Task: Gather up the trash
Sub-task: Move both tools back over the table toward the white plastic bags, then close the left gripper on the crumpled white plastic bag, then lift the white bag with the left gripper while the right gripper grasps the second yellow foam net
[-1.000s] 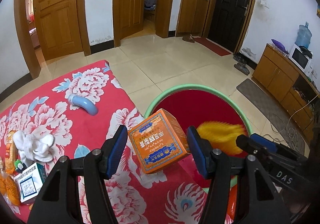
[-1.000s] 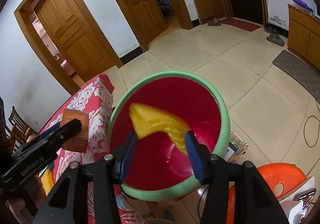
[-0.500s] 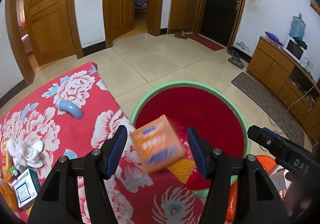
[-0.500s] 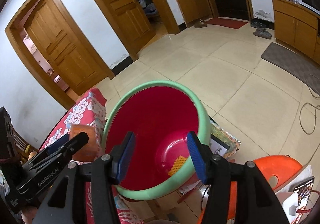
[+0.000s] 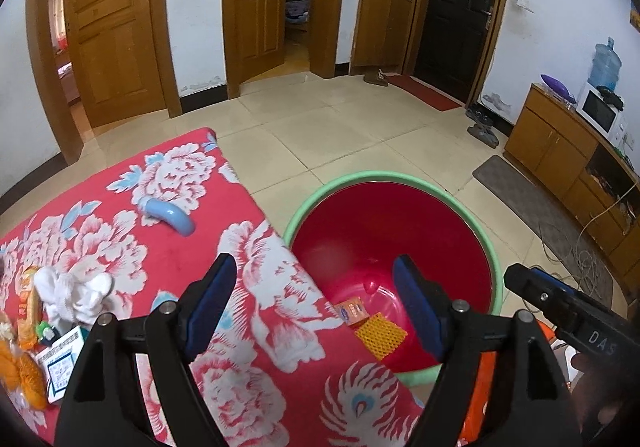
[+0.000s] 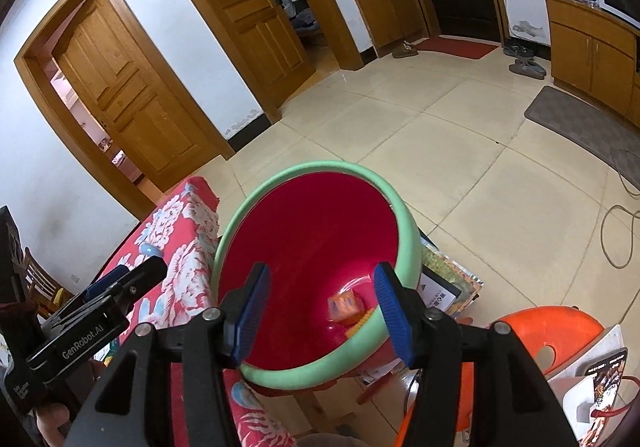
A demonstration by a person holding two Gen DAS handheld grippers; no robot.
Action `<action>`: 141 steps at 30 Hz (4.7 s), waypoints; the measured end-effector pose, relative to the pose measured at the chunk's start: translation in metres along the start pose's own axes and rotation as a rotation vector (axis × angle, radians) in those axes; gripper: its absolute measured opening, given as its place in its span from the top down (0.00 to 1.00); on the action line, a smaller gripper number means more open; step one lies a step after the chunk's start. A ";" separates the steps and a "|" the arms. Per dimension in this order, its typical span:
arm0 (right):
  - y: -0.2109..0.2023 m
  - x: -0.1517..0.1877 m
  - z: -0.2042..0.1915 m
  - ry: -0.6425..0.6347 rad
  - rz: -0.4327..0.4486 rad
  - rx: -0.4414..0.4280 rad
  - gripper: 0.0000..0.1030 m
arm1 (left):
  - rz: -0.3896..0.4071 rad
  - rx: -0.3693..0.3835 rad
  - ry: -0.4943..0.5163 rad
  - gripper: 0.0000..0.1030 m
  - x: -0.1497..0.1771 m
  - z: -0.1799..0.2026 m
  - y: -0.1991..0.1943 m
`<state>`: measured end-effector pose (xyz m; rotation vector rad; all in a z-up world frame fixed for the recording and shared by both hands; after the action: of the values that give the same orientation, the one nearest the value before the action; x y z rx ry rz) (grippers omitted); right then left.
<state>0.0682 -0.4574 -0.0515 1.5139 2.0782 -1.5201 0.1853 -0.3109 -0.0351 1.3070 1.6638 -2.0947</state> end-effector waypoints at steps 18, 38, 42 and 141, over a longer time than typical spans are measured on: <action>-0.028 0.017 -0.060 -0.085 0.005 -0.088 0.39 | 0.024 -0.127 -0.110 0.22 0.027 -0.074 -0.069; -0.043 0.067 -0.142 -0.236 -0.062 -0.181 0.37 | 0.021 -0.338 -0.246 0.22 0.082 -0.209 -0.131; -0.037 0.078 -0.157 -0.258 -0.093 -0.186 0.37 | 0.009 -0.402 -0.256 0.22 0.093 -0.240 -0.139; 0.008 0.151 -0.214 -0.408 -0.254 -0.278 0.90 | -0.025 -0.260 -0.327 0.45 0.129 -0.262 -0.137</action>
<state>0.0896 -0.1963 -0.0485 0.7915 2.1697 -1.3951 0.1616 0.0113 -0.0278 0.8211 1.7368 -1.8994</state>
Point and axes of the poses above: each gripper's, at about its wrist camera, not at the fingertips, and y roughly the way its jaws point, z to its right, x to its underside, the point moved 5 cm from there along y, roughly the way its jaws point, and after that the axes turned 7 degrees about -x, right-handed, at the moved point
